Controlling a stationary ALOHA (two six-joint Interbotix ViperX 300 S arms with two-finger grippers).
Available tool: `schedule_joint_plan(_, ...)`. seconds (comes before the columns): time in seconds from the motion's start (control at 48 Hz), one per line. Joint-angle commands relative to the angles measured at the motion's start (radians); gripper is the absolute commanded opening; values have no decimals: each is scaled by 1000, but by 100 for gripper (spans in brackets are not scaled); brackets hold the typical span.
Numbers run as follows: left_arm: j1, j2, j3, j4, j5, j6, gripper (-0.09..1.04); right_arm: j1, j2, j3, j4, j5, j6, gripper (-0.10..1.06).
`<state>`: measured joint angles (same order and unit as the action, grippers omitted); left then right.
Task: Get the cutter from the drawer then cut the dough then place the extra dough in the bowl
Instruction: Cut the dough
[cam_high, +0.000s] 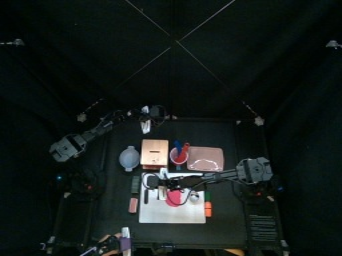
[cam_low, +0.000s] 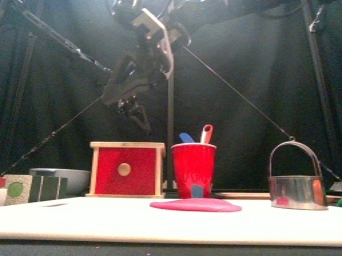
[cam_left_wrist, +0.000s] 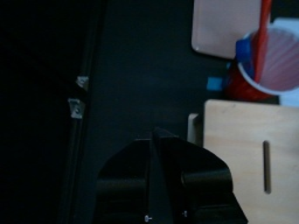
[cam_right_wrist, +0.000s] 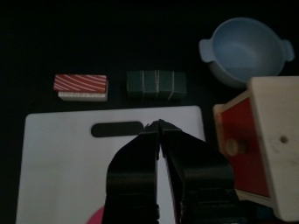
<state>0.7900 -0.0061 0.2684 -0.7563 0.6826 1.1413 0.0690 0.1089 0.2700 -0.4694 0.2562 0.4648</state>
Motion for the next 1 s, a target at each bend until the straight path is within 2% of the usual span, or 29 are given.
schedule_joint_plan(0.021, -52, -80, 57, -58, -81, 51, 53, -17, -124, 72, 5, -12, 2, 9)
schedule_joint_plan(0.229, -207, -178, 199, -187, -239, 123, 53, -26, -261, 206, 3, -3, 3, 9)
schedule_joint_plan(0.375, -388, -250, 296, -232, -407, 135, 53, -20, -350, 288, 18, 0, 5, 11)
schedule_joint_plan(0.5, -560, -305, 367, -244, -589, 126, 53, -9, -419, 350, 52, 14, 5, 13)
schedule_joint_plan(0.646, -744, -336, 448, -307, -822, 103, 53, -8, -491, 408, 123, 29, 5, 15)
schedule_joint_plan(0.833, -928, -324, 515, -411, -1011, -3, 53, -11, -548, 471, 192, 29, 3, 15)
schedule_joint_plan(1.0, -1039, -290, 554, -357, -1144, -178, 53, 2, -584, 505, 245, 37, 3, 19)
